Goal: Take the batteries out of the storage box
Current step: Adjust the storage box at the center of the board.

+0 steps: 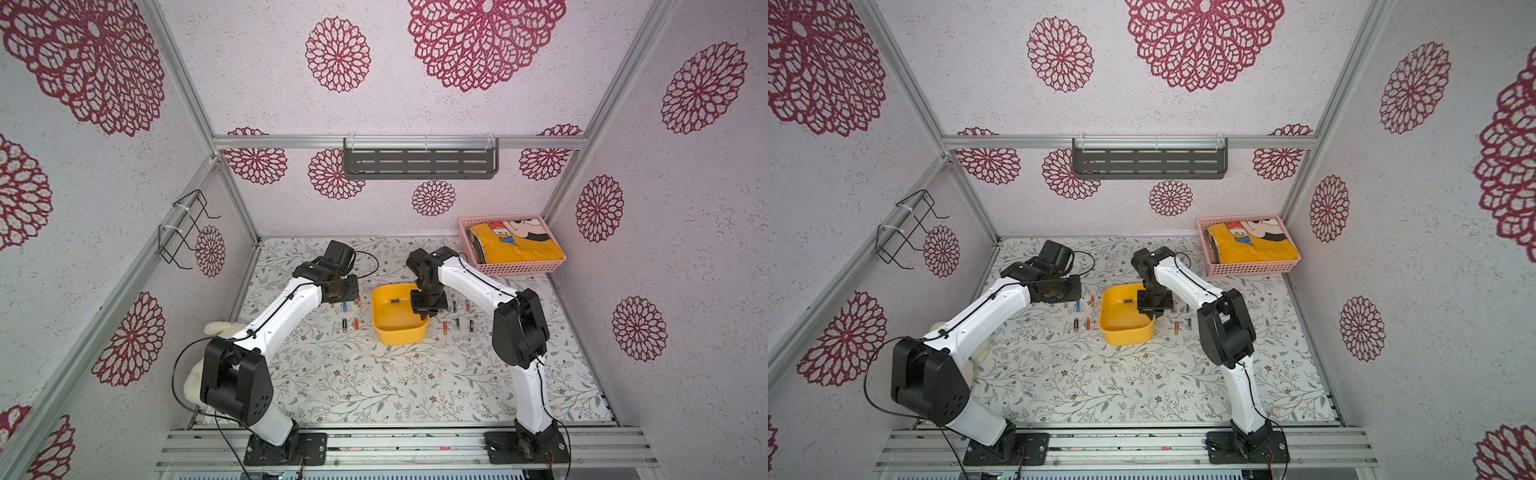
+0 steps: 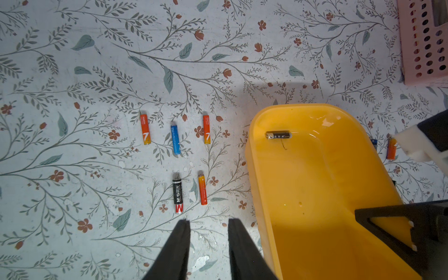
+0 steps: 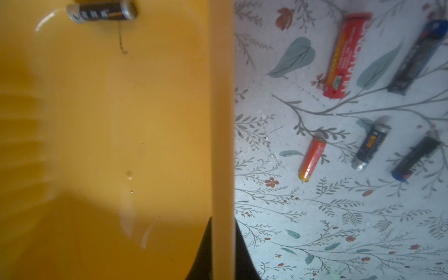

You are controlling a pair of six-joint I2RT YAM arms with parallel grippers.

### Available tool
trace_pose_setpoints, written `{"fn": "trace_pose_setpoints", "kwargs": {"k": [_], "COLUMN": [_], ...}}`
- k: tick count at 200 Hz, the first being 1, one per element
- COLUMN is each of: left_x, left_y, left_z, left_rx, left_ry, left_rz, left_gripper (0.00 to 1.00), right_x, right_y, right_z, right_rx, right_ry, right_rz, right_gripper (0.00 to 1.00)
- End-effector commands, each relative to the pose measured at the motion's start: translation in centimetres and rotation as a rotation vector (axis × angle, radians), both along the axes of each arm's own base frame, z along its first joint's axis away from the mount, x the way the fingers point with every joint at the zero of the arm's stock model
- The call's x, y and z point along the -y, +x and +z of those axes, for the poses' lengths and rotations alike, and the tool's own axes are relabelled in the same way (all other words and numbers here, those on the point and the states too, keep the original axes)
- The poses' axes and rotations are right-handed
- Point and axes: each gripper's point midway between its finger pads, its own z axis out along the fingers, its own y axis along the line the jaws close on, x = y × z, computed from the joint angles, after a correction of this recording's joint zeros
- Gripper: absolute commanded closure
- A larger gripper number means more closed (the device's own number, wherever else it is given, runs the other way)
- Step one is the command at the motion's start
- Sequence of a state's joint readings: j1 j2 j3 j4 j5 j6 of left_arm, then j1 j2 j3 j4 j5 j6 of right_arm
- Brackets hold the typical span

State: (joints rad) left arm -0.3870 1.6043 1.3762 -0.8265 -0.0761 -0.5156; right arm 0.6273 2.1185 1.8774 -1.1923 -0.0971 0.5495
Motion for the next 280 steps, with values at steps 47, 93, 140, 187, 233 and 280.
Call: {"fn": "trace_pose_setpoints", "kwargs": {"k": [47, 93, 140, 187, 233, 280], "left_x": [0.0, 1.3, 6.1, 9.9, 12.6, 15.0], "left_y": [1.0, 1.8, 2.4, 3.3, 5.1, 5.9], "left_z": [-1.7, -2.5, 0.1, -0.9, -2.8, -3.5], "left_rx": [0.018, 0.004, 0.114, 0.043, -0.003, 0.009], "left_ry": [-0.003, -0.041, -0.021, 0.126, 0.154, 0.129], "left_rz": [0.002, -0.019, -0.256, -0.52, -0.673, -0.826], "left_gripper": [0.7, 0.68, 0.64, 0.62, 0.62, 0.53], "right_x": [-0.3, -0.4, -0.7, -1.5, -2.0, 4.1], "right_y": [2.3, 3.5, 4.0, 4.0, 5.3, 3.7], "right_z": [-3.7, -5.7, -6.0, -3.6, 5.6, 13.0], "right_rx": [0.283, 0.394, 0.38, 0.368, 0.59, 0.966], "right_ry": [0.082, 0.122, 0.105, 0.158, 0.289, 0.362], "right_rz": [-0.025, -0.058, -0.08, -0.104, -0.043, -0.152], "right_gripper": [1.0, 1.0, 0.75, 0.64, 0.55, 0.46]}}
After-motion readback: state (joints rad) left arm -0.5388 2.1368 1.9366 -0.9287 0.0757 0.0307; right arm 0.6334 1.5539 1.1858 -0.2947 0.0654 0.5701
